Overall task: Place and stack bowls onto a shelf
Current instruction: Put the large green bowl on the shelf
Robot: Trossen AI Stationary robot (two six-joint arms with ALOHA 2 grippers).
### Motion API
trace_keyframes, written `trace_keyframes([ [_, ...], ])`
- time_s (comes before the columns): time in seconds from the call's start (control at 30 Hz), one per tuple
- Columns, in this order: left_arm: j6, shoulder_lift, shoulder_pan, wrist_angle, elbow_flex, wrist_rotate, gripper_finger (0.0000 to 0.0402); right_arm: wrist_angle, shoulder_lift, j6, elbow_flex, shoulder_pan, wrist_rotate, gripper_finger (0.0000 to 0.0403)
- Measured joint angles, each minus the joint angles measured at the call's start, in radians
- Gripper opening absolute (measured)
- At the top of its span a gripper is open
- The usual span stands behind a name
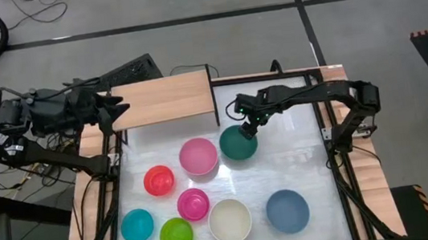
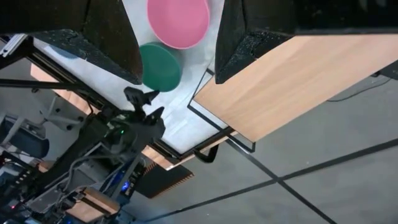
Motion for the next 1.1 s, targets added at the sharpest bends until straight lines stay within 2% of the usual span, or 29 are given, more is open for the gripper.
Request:
trace_keyframes([
  [0.23, 0.000, 0.000, 0.000, 0.000, 0.000, -0.001, 0.0186, -0.003, 0.080, -0.031, 0.000, 0.021, -0.024, 0.0313],
  [0.37, -0.001, 0.000, 0.000, 0.000, 0.000, -0.001, 0.0186, -0.007, 0.108, -0.021, 0.000, 0.024, -0.091, 0.0272],
  [0.47, -0.004, 0.000, 0.000, 0.000, 0.000, -0.001, 0.0186, -0.017, 0.122, -0.017, 0.000, 0.024, -0.128, 0.0210],
  [0.63, -0.004, 0.000, 0.000, 0.000, 0.000, -0.001, 0.0186, -0.033, 0.129, -0.022, 0.000, 0.033, -0.121, 0.0049],
  [0.67, -0.004, 0.000, 0.000, 0.000, 0.000, 0.000, 0.0186, -0.031, 0.126, -0.033, 0.003, 0.032, -0.130, 0.0028],
  [0.8, -0.004, 0.000, 0.000, 0.000, 0.000, 0.010, 0.0186, -0.077, 0.105, -0.030, 0.003, 0.031, -0.128, 0.0025],
  [0.9, -0.004, 0.000, 0.000, -0.002, 0.000, 0.011, 0.0186, -0.183, 0.064, -0.035, 0.027, 0.032, -0.115, 0.0024],
  [1.1, -0.004, 0.000, 0.000, -0.005, 0.000, 0.011, 0.0186, -0.360, -0.059, -0.044, 0.191, 0.047, -0.117, 0.0024],
])
